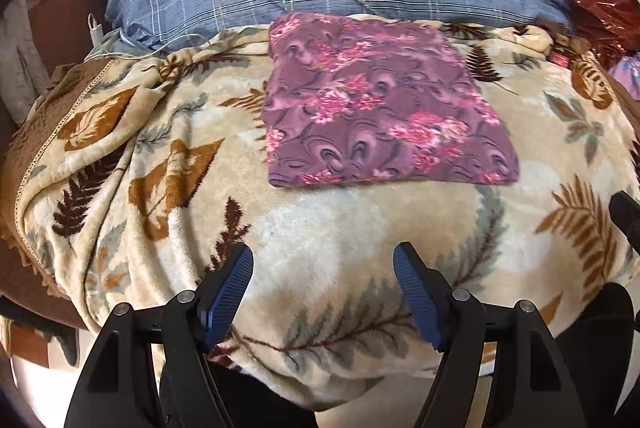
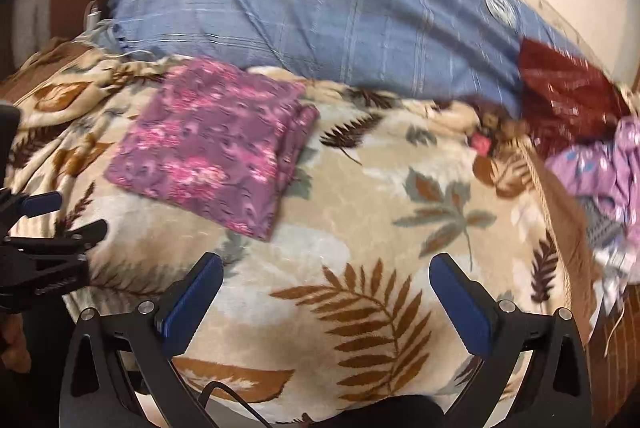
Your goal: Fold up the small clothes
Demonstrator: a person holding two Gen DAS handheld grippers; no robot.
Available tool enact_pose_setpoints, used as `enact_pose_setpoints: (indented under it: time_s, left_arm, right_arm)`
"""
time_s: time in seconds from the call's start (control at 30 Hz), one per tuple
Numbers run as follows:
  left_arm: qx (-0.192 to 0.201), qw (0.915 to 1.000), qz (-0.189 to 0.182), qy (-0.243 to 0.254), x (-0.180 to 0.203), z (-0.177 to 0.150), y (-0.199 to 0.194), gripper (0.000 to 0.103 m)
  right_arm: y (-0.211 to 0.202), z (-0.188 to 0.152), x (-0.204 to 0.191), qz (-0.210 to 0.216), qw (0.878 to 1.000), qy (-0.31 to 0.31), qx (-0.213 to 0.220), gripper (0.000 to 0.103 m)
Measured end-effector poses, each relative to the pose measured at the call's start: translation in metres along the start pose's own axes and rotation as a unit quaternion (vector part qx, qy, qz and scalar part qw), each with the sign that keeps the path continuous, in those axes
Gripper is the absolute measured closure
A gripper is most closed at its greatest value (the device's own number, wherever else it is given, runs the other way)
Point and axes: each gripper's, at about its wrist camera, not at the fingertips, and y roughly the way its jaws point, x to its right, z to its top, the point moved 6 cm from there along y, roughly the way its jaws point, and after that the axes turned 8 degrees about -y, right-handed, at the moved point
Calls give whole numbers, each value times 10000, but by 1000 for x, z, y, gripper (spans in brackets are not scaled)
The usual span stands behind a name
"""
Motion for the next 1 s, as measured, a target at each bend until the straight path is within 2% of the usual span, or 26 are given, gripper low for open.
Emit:
enact_pose_setpoints:
  time_s: [0.17,0.43,0.5,0.6,0.77,1.0]
  left_arm:
    - [-6,9997,-226,78,-3,-2,-9,31]
    - [-38,9992,-338,226,0,-3,-12,30]
    - [88,9990,-382,193,0,0,-16,29]
    - [295,9986,-374,227,3,2,-25,29]
    - [176,9986,-396,293,7,2,-25,29]
    - [274,9986,-245,383,6,3,-24,29]
  right_arm:
    - [-13,5,-8,-240,9993,-215,196,0]
    - [-11,1,-4,-222,9997,-13,71,0]
    - [-10,1,-3,-237,9997,8,43,0]
    - [-8,-1,0,-220,9997,64,-7,0]
    - [-6,0,5,-189,9997,178,-30,0]
    - [-4,2,11,-234,9996,147,-16,0]
